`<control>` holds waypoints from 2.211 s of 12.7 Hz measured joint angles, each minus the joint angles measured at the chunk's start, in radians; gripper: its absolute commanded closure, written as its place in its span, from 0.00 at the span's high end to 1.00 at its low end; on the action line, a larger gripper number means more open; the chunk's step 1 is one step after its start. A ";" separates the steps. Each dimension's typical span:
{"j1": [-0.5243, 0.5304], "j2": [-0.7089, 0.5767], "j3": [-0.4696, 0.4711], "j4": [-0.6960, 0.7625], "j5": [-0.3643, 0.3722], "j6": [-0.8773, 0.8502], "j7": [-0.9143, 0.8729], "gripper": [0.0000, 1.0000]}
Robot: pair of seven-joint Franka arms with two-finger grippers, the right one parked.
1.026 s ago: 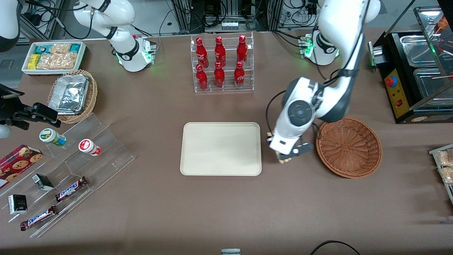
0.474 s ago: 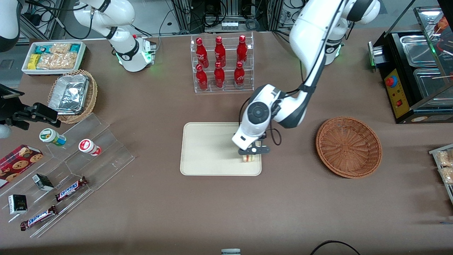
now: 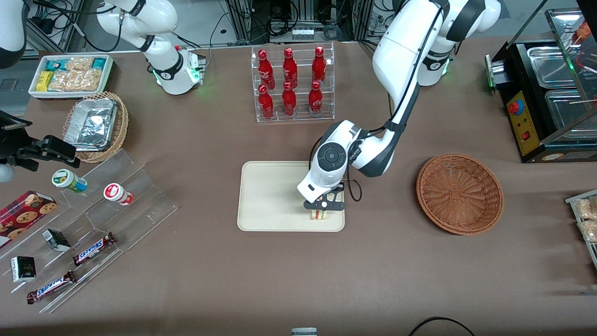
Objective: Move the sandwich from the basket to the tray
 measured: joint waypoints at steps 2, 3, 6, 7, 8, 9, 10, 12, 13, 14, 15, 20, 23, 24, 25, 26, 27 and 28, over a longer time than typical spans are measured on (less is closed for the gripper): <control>0.000 0.008 0.000 0.012 0.006 -0.003 0.007 0.42; 0.000 0.013 0.000 0.013 0.014 -0.003 0.008 0.43; 0.000 0.024 0.001 0.021 0.017 -0.002 0.008 0.46; 0.000 0.027 0.001 0.022 0.018 -0.002 0.008 0.58; 0.000 0.028 0.002 0.023 0.018 -0.002 0.008 0.71; 0.000 0.028 0.002 0.024 0.017 -0.002 0.004 0.84; 0.001 0.028 0.003 0.026 0.017 -0.001 -0.008 0.96; 0.002 0.023 0.005 0.046 0.017 0.000 -0.049 0.99; 0.004 0.008 0.008 0.058 0.017 -0.010 -0.064 0.99; 0.015 -0.019 0.012 0.072 0.017 -0.051 -0.073 0.99; 0.041 -0.060 0.017 0.084 0.017 -0.121 -0.075 0.99; 0.260 -0.305 0.028 0.085 0.028 -0.439 0.089 1.00; 0.385 -0.395 0.030 0.041 0.029 -0.475 0.196 1.00; 0.415 -0.426 0.031 0.018 0.031 -0.477 0.209 1.00; 0.437 -0.460 0.030 -0.007 0.045 -0.479 0.213 1.00; 0.453 -0.496 0.031 -0.035 0.067 -0.480 0.213 1.00; 0.467 -0.532 0.030 -0.064 0.081 -0.481 0.219 1.00; 0.486 -0.569 0.030 -0.094 0.089 -0.482 0.238 1.00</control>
